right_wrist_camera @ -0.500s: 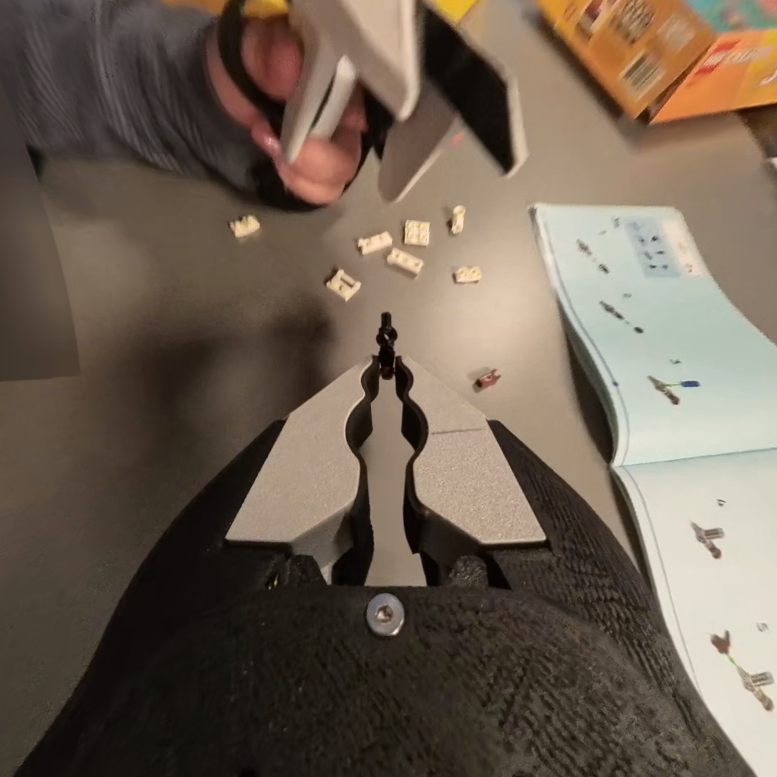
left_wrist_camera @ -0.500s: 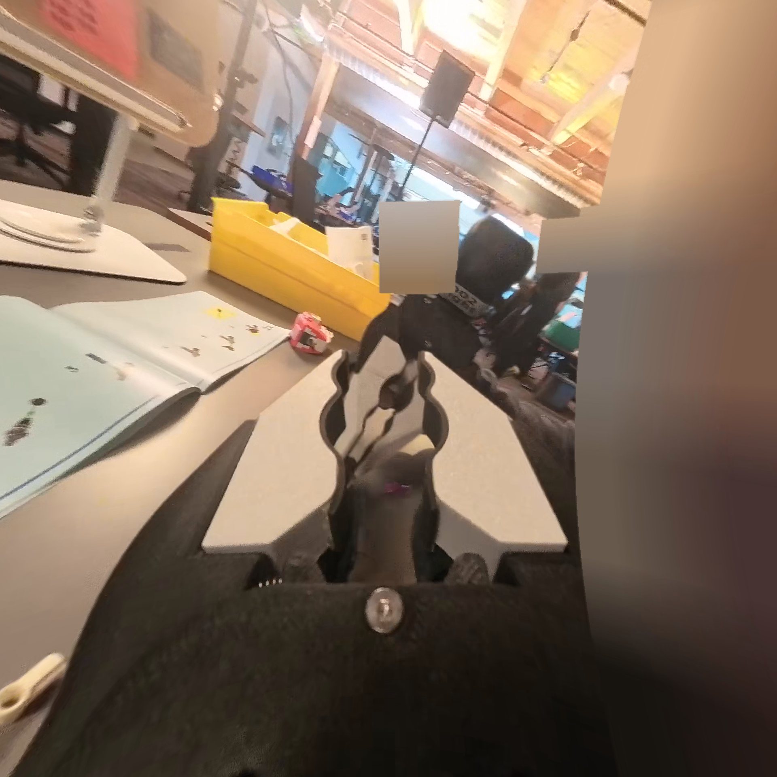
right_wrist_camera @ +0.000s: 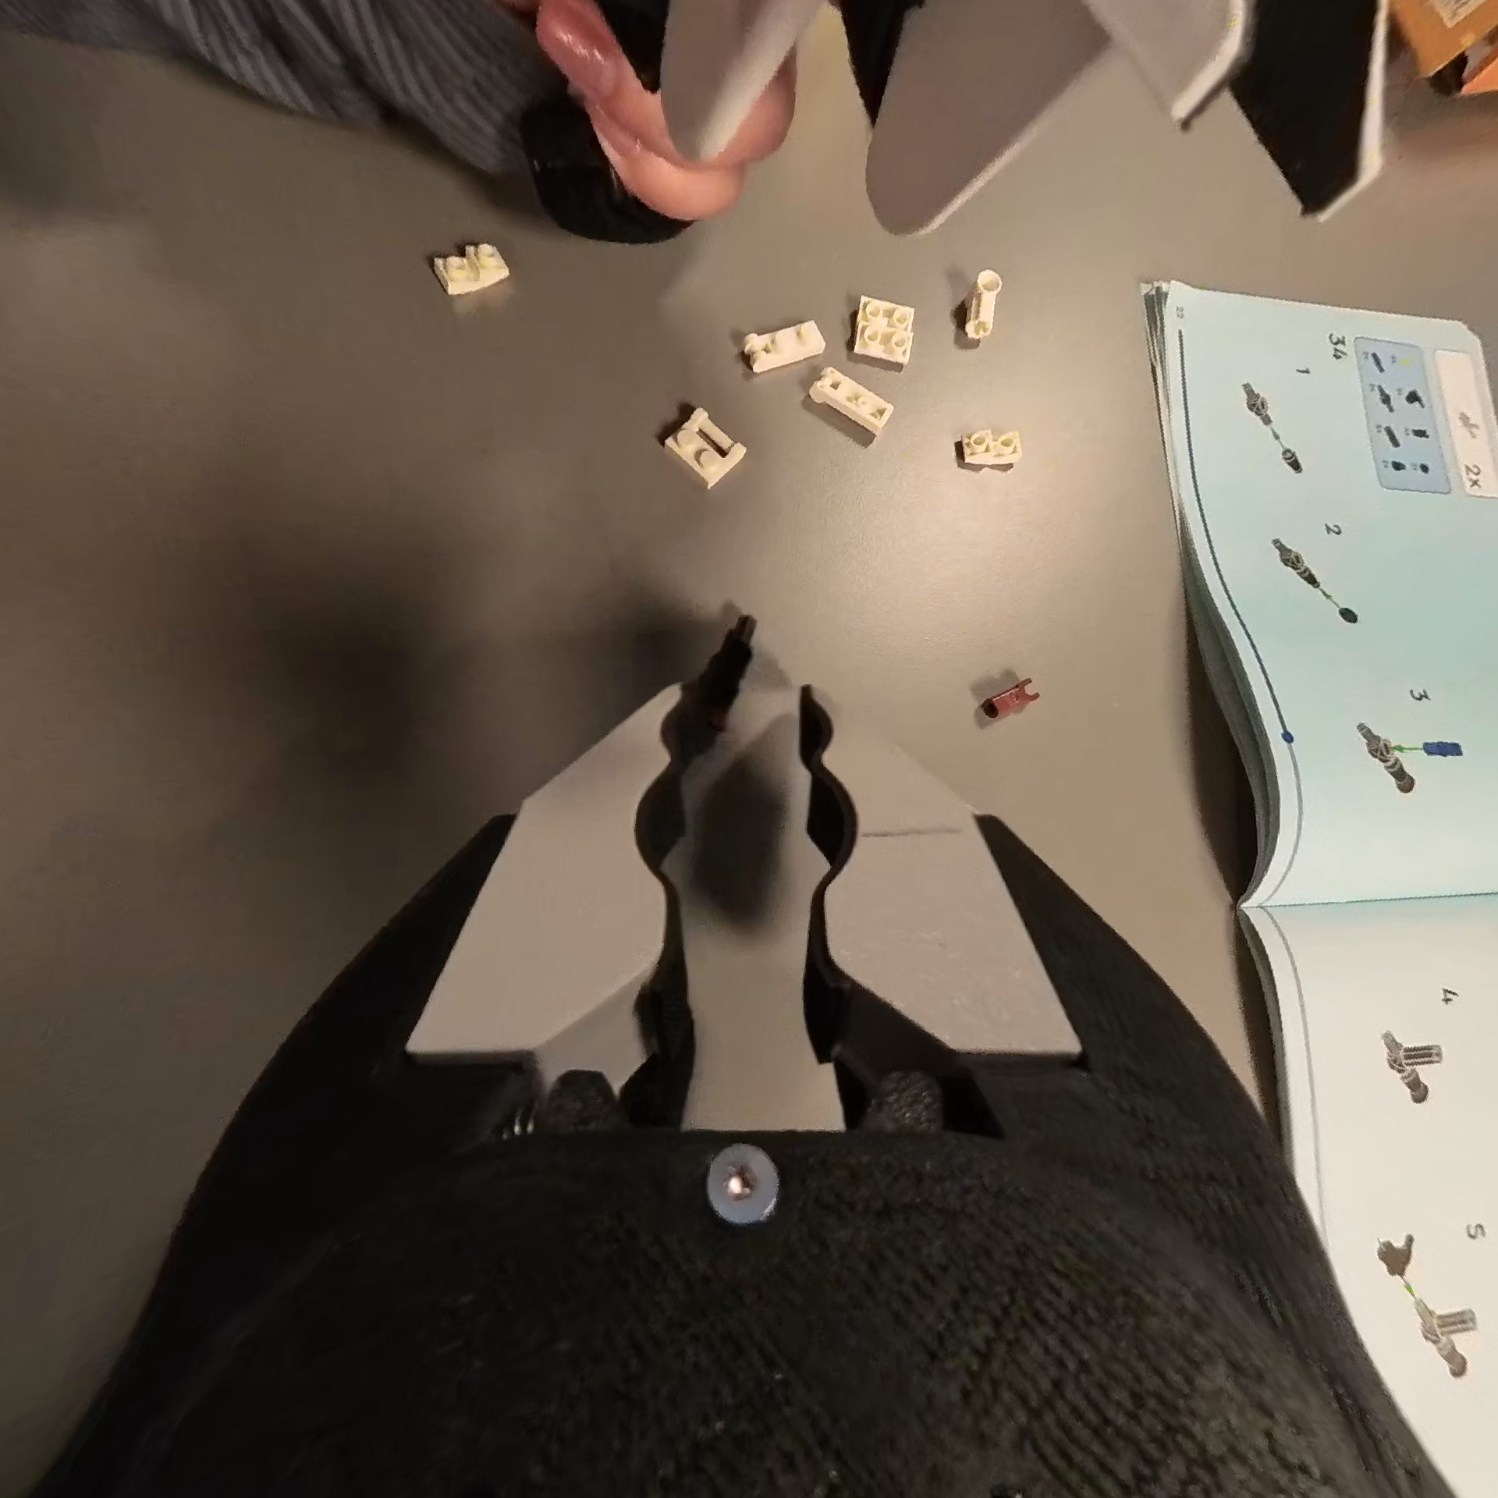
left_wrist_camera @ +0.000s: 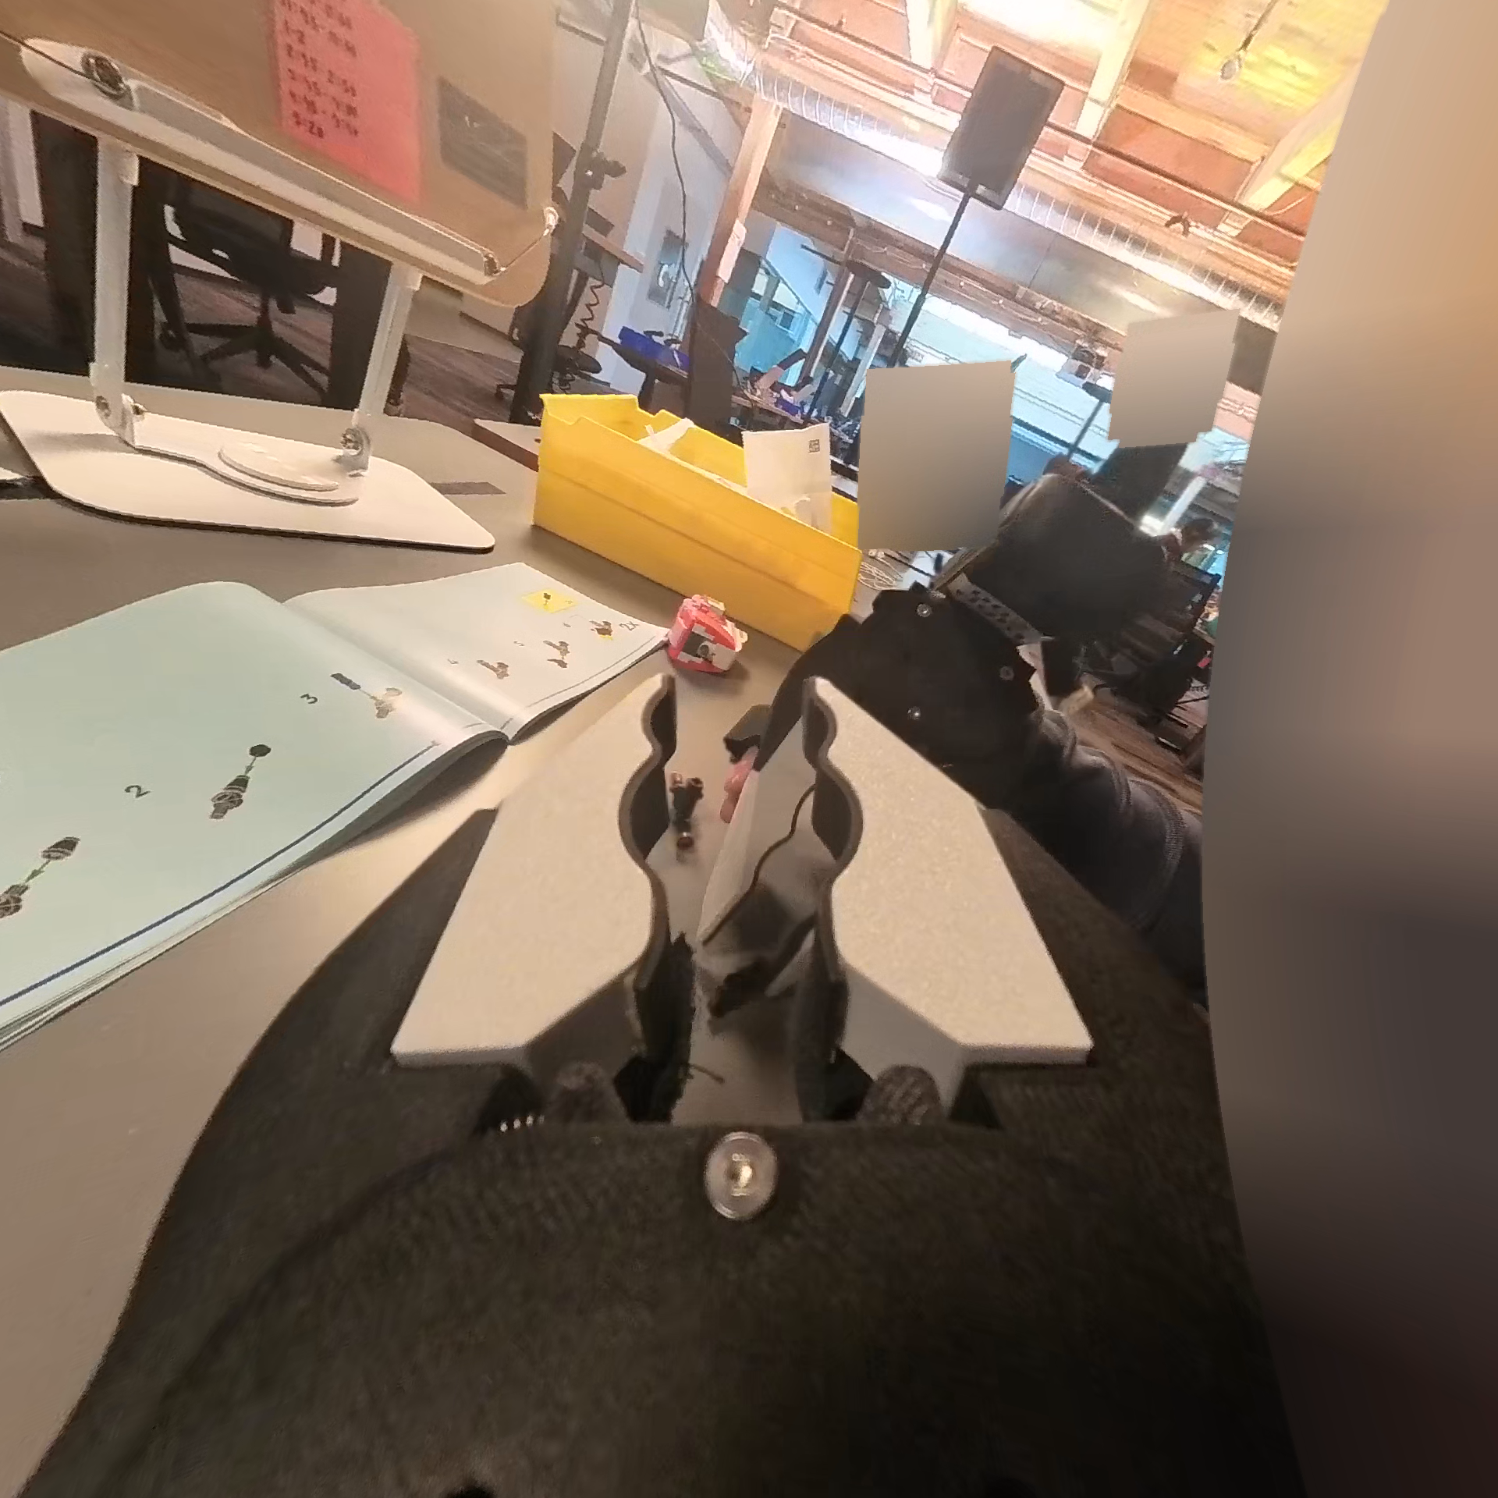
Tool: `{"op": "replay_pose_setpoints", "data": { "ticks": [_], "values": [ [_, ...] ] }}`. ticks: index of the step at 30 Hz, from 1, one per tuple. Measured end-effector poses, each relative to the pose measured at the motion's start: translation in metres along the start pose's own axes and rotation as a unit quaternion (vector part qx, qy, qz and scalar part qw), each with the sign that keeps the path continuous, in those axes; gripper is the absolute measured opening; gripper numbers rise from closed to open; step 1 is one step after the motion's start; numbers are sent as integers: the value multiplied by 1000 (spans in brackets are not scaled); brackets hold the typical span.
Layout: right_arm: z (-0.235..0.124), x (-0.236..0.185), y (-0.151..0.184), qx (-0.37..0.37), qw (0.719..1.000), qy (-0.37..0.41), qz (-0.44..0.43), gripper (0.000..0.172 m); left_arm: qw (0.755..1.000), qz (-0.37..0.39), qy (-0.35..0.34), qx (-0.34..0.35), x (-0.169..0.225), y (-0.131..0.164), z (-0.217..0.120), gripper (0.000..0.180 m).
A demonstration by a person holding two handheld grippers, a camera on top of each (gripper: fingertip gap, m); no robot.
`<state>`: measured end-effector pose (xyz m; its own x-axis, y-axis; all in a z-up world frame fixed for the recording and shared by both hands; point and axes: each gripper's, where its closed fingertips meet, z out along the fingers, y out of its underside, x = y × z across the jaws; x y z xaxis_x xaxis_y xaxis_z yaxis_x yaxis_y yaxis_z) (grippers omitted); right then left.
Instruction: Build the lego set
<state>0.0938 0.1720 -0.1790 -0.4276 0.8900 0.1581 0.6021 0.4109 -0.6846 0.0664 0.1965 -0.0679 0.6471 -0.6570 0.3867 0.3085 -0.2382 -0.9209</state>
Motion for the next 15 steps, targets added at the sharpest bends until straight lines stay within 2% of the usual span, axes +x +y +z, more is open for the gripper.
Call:
{"op": "replay_pose_setpoints", "data": {
  "ticks": [2,5,8,10,12,14,15],
  "values": [
    [-2,1,-1,7,1000,-3,11,34,1000,10,-15,3,-4,-1,-1,29],
    [-13,11,-13,63,998,12,21,38,999,24,-37,11,-8,-3,-3,30],
    [-39,46,-31,154,981,112,22,40,997,47,-54,13,-10,-3,-3,30],
    [-67,74,-40,225,950,217,16,37,994,77,-70,6,-11,-1,-2,30],
    [-98,96,-43,287,903,320,15,27,989,117,-85,-4,-10,2,-1,30],
    [-121,108,-38,324,858,400,6,17,983,159,-93,-18,-6,6,2,29],
    [-124,110,-34,329,847,419,-2,16,979,180,-91,-25,-2,8,4,26]
  ]
}}
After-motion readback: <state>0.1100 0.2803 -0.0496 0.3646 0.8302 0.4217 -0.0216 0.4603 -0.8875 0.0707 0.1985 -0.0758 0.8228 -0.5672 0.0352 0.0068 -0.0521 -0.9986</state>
